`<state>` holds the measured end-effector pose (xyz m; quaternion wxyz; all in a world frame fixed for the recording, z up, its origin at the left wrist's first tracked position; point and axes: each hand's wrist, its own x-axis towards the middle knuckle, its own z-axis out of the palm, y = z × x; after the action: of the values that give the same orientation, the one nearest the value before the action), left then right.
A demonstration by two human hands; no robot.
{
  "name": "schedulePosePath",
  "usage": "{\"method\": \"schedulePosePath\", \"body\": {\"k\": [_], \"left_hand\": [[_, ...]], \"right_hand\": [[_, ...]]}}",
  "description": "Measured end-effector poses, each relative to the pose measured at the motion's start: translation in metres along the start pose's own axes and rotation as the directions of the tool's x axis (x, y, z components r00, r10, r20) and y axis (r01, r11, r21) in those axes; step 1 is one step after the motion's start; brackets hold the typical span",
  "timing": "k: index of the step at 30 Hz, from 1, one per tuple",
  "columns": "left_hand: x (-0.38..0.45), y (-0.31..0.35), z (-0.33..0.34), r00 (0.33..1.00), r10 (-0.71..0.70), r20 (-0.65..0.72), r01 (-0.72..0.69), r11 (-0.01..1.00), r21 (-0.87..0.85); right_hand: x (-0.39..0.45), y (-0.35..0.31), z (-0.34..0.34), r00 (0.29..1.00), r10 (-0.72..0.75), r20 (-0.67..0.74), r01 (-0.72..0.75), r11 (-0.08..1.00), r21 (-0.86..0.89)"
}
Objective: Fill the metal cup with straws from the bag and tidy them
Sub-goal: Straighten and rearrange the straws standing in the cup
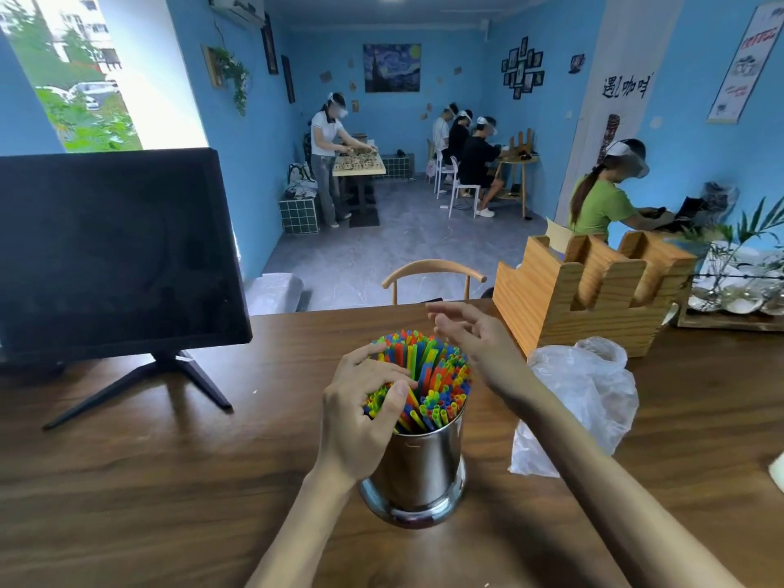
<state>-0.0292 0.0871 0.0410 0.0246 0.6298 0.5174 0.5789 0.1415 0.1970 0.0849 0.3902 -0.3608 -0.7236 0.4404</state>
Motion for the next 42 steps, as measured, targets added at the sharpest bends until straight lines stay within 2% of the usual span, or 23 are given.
{"method": "schedulePosePath", "body": {"k": [3, 6, 10, 16, 21, 24, 30, 33, 36, 39, 41, 42], "left_hand": [[0.0, 0.006, 0.001, 1.0, -0.017, -0.012, 0.017, 1.0, 0.007], [0.001, 0.01, 0.001, 1.0, -0.025, -0.017, 0.025, 1.0, 0.0], [0.0, 0.014, 0.001, 0.999, -0.055, 0.001, 0.055, 0.998, 0.007], [-0.001, 0.015, 0.002, 0.995, -0.097, -0.023, 0.098, 0.995, 0.029], [-0.002, 0.016, 0.003, 0.993, -0.12, -0.023, 0.12, 0.992, 0.038], [-0.001, 0.016, 0.004, 0.992, -0.128, -0.02, 0.129, 0.991, 0.039], [0.001, 0.021, 0.0, 0.983, -0.176, 0.06, 0.176, 0.984, 0.0], [0.005, 0.027, -0.005, 0.963, -0.251, 0.093, 0.26, 0.96, -0.101], [0.012, 0.04, -0.012, 0.961, -0.274, -0.028, 0.265, 0.947, -0.181], [0.025, 0.061, -0.017, 0.942, -0.271, -0.198, 0.242, 0.957, -0.157], [0.037, 0.073, -0.021, 0.93, -0.303, -0.209, 0.29, 0.953, -0.091], [0.043, 0.079, -0.021, 0.926, -0.342, -0.16, 0.332, 0.939, -0.086]], "right_hand": [[0.034, -0.016, -0.002, 0.962, -0.009, 0.274, 0.073, 0.972, -0.225], [0.052, -0.023, 0.001, 0.914, -0.029, 0.405, 0.161, 0.942, -0.295], [0.063, -0.021, -0.004, 0.897, -0.062, 0.438, 0.206, 0.935, -0.29], [0.069, -0.019, -0.007, 0.892, -0.039, 0.451, 0.165, 0.956, -0.244], [0.07, -0.021, -0.009, 0.889, 0.032, 0.457, 0.057, 0.982, -0.181], [0.073, -0.023, -0.01, 0.882, 0.027, 0.47, 0.064, 0.982, -0.177], [0.076, -0.037, -0.016, 0.924, -0.03, 0.381, 0.099, 0.982, -0.163], [0.075, -0.059, -0.024, 0.94, -0.111, 0.324, 0.171, 0.971, -0.165], [0.07, -0.096, -0.043, 0.945, -0.263, 0.192, 0.282, 0.956, -0.078], [0.057, -0.134, -0.067, 0.894, -0.447, -0.023, 0.448, 0.894, 0.032], [0.041, -0.147, -0.075, 0.84, -0.518, -0.161, 0.539, 0.829, 0.148], [0.032, -0.148, -0.074, 0.822, -0.532, -0.204, 0.568, 0.798, 0.204]]}}
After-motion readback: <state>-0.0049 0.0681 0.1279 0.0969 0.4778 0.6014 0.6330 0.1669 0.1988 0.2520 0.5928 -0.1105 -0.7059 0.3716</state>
